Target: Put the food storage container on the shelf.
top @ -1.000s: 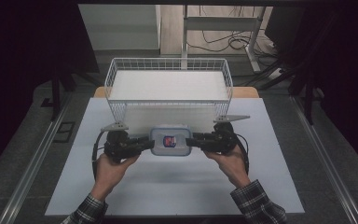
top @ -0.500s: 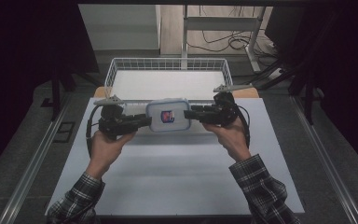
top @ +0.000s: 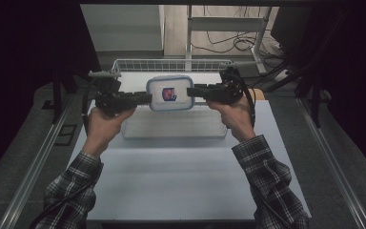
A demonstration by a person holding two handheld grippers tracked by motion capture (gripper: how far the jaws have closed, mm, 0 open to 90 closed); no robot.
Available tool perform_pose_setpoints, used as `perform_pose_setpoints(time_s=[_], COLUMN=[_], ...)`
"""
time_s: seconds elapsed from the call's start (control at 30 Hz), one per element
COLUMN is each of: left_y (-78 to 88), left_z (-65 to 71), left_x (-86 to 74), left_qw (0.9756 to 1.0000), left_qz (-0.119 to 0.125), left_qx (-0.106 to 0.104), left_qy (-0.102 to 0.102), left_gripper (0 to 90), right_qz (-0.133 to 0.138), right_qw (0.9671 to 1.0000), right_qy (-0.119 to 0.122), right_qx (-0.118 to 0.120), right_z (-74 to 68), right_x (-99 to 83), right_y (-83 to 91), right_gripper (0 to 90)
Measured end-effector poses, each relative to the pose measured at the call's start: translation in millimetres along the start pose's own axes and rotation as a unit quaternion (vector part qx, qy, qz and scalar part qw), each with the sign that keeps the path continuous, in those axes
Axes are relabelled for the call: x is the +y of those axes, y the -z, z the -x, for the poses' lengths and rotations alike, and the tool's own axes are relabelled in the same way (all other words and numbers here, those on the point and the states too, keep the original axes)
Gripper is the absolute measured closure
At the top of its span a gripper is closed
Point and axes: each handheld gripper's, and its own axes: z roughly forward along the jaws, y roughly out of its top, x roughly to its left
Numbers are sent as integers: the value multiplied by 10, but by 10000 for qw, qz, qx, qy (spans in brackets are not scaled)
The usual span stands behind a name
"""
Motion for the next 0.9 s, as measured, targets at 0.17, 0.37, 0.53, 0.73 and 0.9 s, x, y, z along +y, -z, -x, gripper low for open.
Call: perform_pose_setpoints(time_s=[0.17, 0.37, 0.53, 0.73, 0.9], left_y=[-99, -261, -333, -380, -448], left_z=[-151, -313, -385, -412, -366], left_x=[125, 124, 118, 106, 132], left_qw=[9999, 9993, 9990, 9992, 9994], left_qz=[-47, -116, -133, -67, -50], left_qx=[120, 235, 234, 166, 128], left_qy=[112, 255, 352, 360, 312], left_gripper=[705, 721, 721, 702, 644], right_qz=[4, -33, -58, -55, -200], right_qw=[9999, 9995, 9991, 9985, 9973], right_qy=[-93, -280, -388, -520, -381], right_qx=[-89, -157, -160, -140, -602], right_z=[128, 317, 417, 522, 514], right_x=[116, 109, 96, 76, 96], right_y=[-112, -254, -312, -348, -388], right_gripper=[568, 565, 563, 554, 539])
